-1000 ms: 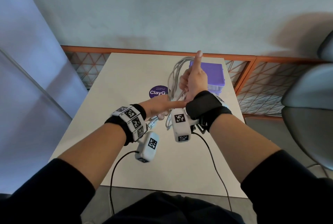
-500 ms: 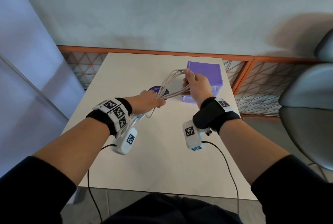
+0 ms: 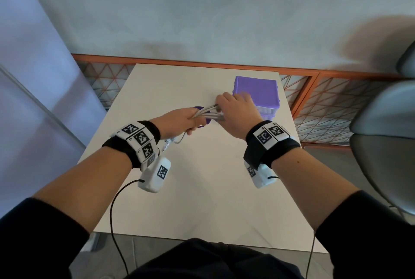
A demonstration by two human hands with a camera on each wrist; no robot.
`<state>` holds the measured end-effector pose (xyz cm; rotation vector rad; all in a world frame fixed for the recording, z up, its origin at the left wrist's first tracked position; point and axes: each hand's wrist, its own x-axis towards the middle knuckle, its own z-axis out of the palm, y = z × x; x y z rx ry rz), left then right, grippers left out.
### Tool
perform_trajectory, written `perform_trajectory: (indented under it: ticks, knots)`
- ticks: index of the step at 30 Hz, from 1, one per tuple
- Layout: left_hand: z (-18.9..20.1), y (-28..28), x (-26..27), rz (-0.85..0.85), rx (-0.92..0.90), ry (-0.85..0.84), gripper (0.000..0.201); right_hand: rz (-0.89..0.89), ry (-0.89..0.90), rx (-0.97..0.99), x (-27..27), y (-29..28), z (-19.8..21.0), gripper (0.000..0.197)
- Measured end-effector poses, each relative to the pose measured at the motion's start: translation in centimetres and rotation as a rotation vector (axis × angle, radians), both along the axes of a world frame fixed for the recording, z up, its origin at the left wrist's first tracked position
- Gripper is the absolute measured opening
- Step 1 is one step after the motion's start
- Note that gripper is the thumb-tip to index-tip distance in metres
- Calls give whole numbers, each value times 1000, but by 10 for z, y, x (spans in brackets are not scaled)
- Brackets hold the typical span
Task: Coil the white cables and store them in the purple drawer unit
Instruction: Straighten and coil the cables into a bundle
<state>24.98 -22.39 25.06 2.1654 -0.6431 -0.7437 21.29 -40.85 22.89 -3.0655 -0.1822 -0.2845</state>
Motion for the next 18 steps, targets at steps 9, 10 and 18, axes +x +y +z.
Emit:
perform_trajectory:
  ticks: [9, 10, 18]
  knots:
    - [-8, -4, -1, 99, -184, 126, 31, -179, 249, 567, -2, 9, -3, 51]
    - [-7, -6, -1, 113, -198, 127, 32, -193, 261, 650, -4, 12, -4, 52]
    - [-12, -15, -1, 312, -386, 244, 45, 0, 367, 1223, -25, 39, -3, 12]
